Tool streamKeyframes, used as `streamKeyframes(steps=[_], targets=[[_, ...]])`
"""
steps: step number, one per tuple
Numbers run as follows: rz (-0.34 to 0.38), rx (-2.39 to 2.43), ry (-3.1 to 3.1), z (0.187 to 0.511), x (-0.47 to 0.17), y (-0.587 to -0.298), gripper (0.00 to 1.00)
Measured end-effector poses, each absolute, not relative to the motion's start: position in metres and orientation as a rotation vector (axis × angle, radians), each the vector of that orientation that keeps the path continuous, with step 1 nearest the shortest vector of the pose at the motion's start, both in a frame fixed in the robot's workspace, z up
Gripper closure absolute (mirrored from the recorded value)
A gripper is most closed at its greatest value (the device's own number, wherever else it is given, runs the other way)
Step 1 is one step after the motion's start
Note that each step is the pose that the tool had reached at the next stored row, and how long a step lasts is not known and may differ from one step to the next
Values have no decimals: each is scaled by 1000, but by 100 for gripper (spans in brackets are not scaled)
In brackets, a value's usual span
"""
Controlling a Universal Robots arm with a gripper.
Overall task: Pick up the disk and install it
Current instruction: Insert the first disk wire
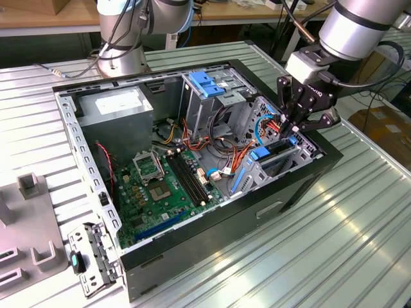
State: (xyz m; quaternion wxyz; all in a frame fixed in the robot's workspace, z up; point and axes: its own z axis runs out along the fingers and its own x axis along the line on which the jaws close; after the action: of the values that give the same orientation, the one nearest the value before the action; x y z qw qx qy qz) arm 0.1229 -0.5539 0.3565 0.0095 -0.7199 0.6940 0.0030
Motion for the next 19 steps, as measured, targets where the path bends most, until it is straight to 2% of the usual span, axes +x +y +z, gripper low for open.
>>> streamKeyframes(steps=[19], targets=[[9, -2237, 2179, 351, 120, -557, 84]])
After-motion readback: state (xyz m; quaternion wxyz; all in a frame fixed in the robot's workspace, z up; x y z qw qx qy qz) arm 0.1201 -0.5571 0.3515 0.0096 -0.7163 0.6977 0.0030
